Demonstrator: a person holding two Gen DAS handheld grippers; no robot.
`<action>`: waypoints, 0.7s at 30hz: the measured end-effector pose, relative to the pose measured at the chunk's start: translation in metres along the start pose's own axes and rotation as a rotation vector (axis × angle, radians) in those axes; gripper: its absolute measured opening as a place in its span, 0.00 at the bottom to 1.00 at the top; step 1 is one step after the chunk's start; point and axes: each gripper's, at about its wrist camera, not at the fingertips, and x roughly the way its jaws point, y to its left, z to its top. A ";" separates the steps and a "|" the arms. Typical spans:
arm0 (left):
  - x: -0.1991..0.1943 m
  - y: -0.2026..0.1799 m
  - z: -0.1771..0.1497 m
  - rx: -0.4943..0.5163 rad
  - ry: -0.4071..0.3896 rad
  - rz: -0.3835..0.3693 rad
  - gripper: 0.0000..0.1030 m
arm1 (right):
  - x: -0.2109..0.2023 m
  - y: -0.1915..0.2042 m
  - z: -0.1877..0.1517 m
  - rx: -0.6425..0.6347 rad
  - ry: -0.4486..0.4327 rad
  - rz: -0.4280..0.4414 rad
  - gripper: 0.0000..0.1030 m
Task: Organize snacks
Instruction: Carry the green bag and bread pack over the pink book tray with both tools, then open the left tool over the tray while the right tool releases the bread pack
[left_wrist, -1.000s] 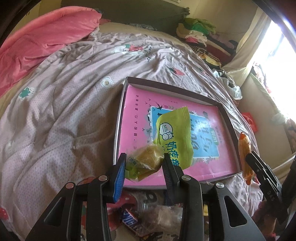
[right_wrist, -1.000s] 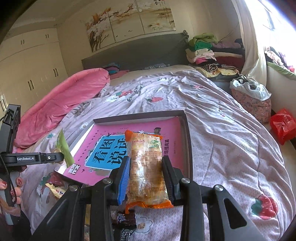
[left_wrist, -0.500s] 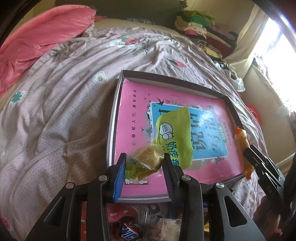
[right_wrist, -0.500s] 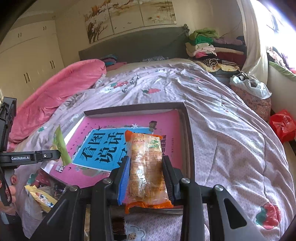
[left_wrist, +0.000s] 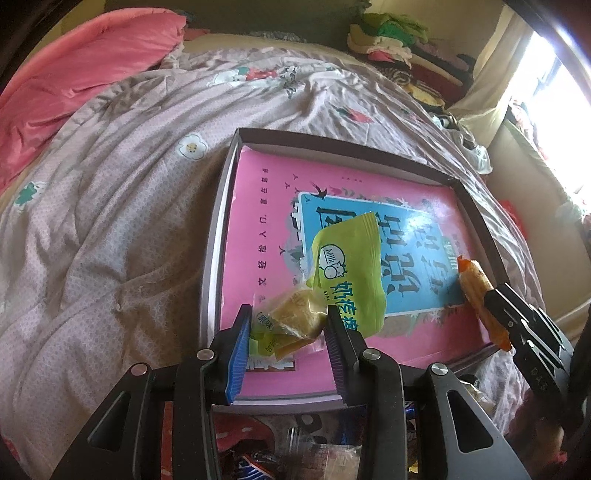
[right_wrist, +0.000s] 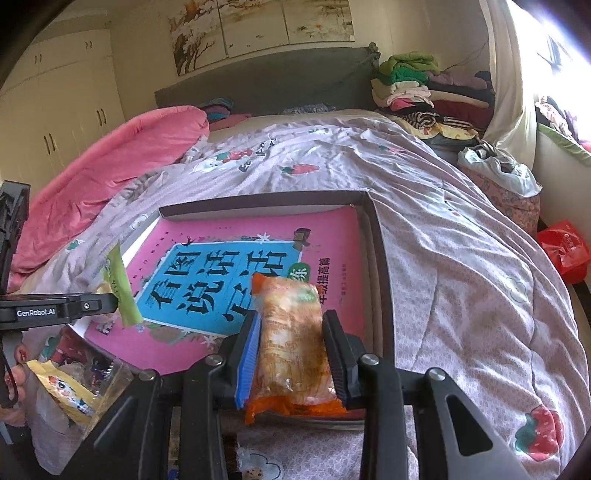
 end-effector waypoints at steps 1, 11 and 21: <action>0.001 0.000 0.000 0.001 0.002 0.000 0.38 | 0.000 0.000 0.000 -0.001 -0.002 -0.002 0.32; 0.005 -0.002 -0.003 -0.001 0.011 -0.004 0.40 | -0.002 0.001 -0.001 -0.004 0.000 -0.002 0.32; 0.005 -0.001 -0.003 -0.011 0.012 0.001 0.42 | -0.002 0.000 -0.001 0.004 0.000 0.002 0.32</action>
